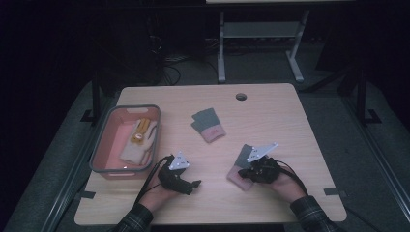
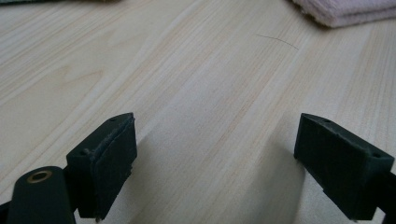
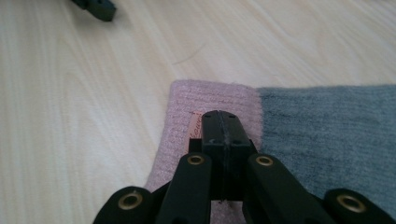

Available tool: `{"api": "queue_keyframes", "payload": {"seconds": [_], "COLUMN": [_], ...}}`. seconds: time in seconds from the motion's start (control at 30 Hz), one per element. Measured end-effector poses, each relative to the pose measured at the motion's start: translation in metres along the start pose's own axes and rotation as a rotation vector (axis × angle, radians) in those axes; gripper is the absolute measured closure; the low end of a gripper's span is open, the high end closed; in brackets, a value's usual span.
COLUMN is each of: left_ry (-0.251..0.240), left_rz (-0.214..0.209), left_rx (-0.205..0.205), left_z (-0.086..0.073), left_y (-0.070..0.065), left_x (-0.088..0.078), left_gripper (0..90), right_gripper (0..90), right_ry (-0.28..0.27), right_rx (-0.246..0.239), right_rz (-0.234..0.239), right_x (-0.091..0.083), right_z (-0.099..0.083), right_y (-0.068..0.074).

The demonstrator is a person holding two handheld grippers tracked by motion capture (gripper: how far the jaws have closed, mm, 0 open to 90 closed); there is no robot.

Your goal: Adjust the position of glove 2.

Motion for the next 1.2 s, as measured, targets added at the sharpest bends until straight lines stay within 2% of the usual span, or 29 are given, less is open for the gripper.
{"api": "queue_keyframes", "payload": {"seconds": [0.13,0.17,0.23,0.37,0.53,0.63,0.67,0.73,0.87,0.93,1.07,1.2], "left_ry": [-0.001,0.0,-0.001,0.0,0.0,0.007,0.012,0.02,0.032,0.038,0.04,0.031], "left_rz": [0.0,0.001,0.004,0.013,0.024,0.028,0.029,0.028,0.022,0.022,0.023,0.018], "left_rx": [0.0,0.0,-0.003,-0.008,-0.02,-0.023,-0.021,-0.034,-0.046,-0.042,-0.05,-0.065], "left_z": [0.0,0.0,0.0,0.0,-0.001,0.0,0.0,0.001,0.003,0.004,0.006,0.01], "left_y": [0.0,0.0,0.0,0.002,0.003,0.003,0.003,0.002,0.002,0.001,0.001,0.002], "left_x": [0.0,0.0,0.0,-0.001,-0.001,-0.001,-0.001,0.0,0.001,0.002,0.002,0.002], "left_gripper": [12.4,12.4,12.7,13.0,13.0,13.0,12.9,13.0,13.1,13.1,14.8,17.3], "right_gripper": [89.6,86.5,79.8,62.9,38.9,26.2,23.8,17.8,13.9,13.6,13.1,11.0], "right_ry": [-0.015,-0.023,-0.049,-0.084,-0.106,-0.121,-0.121,-0.11,-0.09,-0.091,-0.083,-0.081], "right_rx": [-0.01,-0.005,-0.005,0.04,0.121,0.148,0.16,0.182,0.203,0.216,0.212,0.215], "right_rz": [0.001,-0.009,-0.032,-0.09,-0.173,-0.225,-0.257,-0.282,-0.329,-0.331,-0.37,-0.357], "right_x": [-0.002,-0.004,-0.01,-0.022,-0.036,-0.043,-0.045,-0.048,-0.051,-0.052,-0.052,-0.048], "right_z": [0.001,0.002,0.003,-0.003,-0.022,-0.034,-0.038,-0.048,-0.065,-0.071,-0.078,-0.08], "right_y": [0.001,0.0,-0.005,-0.017,-0.037,-0.05,-0.055,-0.062,-0.071,-0.073,-0.078,-0.079]}}
Point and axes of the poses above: each handheld gripper's, and its own axes: x roughly forward along the jaws, z roughly out of its top, y roughly to its left, the point moved 10 cm from there along x, roughly forward along the jaws, and after that the axes turned 4 degrees about -z, right-handed, at the moved point
